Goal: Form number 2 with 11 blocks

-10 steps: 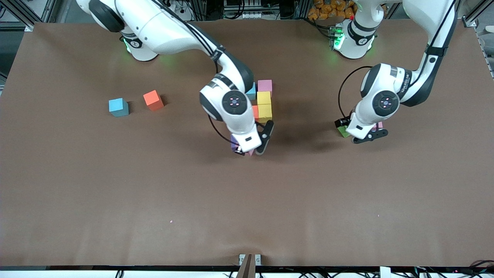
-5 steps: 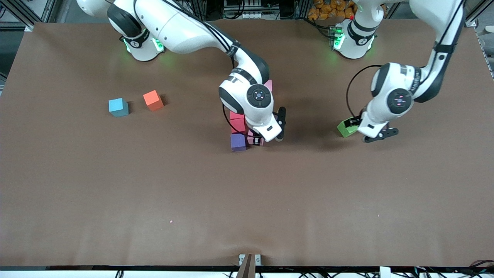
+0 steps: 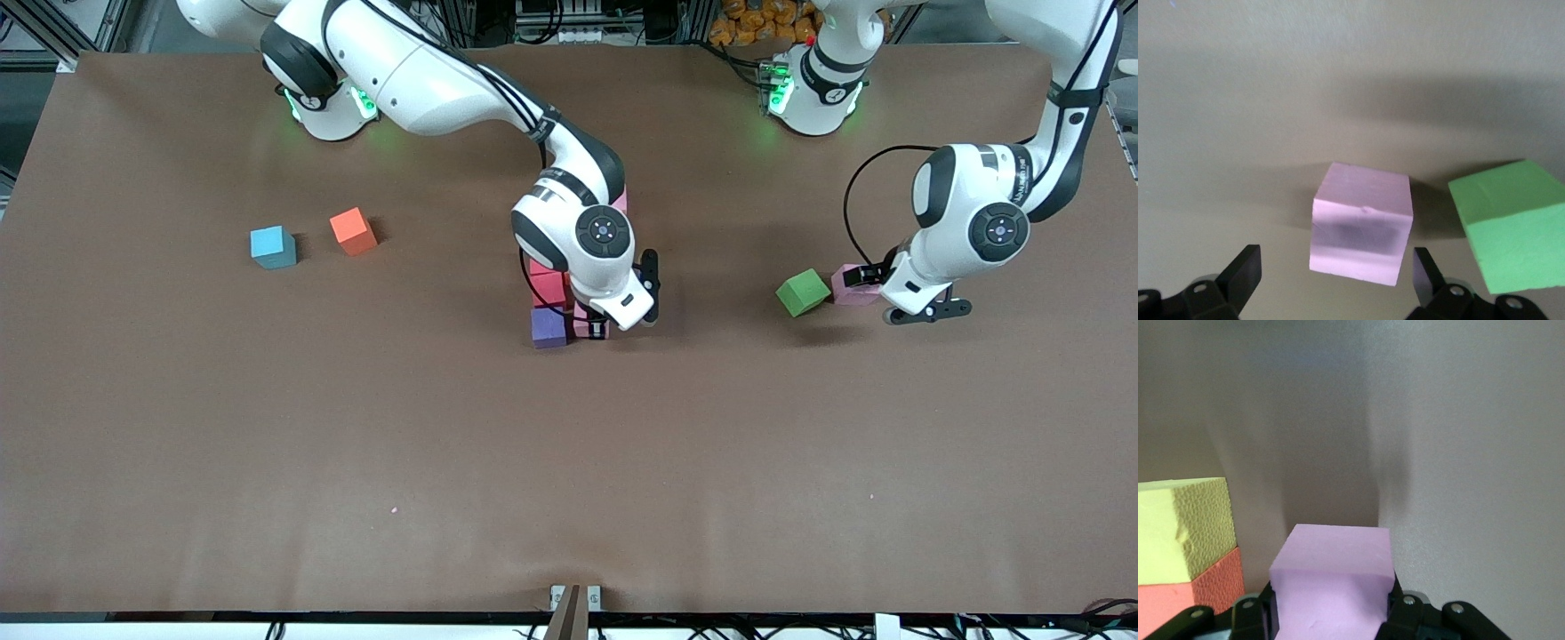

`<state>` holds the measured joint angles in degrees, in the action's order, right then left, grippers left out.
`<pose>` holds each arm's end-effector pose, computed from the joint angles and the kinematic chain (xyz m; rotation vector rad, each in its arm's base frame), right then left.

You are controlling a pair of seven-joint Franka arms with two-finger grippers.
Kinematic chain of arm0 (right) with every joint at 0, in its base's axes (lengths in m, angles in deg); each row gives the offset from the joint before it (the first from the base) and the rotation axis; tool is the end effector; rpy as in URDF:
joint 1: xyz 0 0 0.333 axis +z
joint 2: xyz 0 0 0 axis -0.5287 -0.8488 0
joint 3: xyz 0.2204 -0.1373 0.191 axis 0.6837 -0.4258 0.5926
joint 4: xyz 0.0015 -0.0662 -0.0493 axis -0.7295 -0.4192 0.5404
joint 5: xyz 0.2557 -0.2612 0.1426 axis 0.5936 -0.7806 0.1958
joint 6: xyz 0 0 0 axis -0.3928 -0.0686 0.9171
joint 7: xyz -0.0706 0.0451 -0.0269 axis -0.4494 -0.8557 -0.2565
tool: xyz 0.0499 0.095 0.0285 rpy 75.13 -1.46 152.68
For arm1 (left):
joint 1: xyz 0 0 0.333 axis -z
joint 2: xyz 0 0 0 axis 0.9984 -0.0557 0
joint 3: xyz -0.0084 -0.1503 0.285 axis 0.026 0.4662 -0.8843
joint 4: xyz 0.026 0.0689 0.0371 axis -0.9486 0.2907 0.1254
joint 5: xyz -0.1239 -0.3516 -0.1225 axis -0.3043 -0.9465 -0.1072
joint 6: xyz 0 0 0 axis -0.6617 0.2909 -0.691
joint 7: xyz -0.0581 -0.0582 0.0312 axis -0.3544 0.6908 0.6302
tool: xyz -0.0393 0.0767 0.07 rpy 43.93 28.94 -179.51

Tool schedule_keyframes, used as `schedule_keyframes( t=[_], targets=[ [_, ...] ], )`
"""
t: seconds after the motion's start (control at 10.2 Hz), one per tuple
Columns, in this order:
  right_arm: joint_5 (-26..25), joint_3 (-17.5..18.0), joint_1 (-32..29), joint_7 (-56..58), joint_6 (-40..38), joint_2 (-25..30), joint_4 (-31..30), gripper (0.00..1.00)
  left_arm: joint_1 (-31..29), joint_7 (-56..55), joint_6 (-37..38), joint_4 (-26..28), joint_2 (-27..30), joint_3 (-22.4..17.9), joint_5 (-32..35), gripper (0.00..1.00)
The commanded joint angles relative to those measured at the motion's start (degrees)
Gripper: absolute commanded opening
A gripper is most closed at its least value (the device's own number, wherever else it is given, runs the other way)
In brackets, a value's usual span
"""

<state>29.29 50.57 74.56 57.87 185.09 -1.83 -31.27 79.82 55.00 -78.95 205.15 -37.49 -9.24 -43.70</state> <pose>0.5192 0.5735 0.2294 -2.2393 -2.1794 0.0558 0.4779 0.0078 0.2382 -3.0246 -0.1476 0.3700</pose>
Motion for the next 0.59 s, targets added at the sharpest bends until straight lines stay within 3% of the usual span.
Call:
schedule_keyframes(
  t=[0.0, 0.49],
  targets=[
    [-0.9, -2.2, 1.7, 2.3, -1.0, -2.0, 2.8, 0.53, 0.1, 7.2, -2.1, 1.4, -0.9, -3.7, -0.1, 1.00],
    [-1.5, -2.3, 1.7, 3.5, -0.9, -2.5, 2.6, 0.53, 0.7, 7.3, -2.5, 0.7, -1.7, -4.4, -2.6, 1.00]
  ],
)
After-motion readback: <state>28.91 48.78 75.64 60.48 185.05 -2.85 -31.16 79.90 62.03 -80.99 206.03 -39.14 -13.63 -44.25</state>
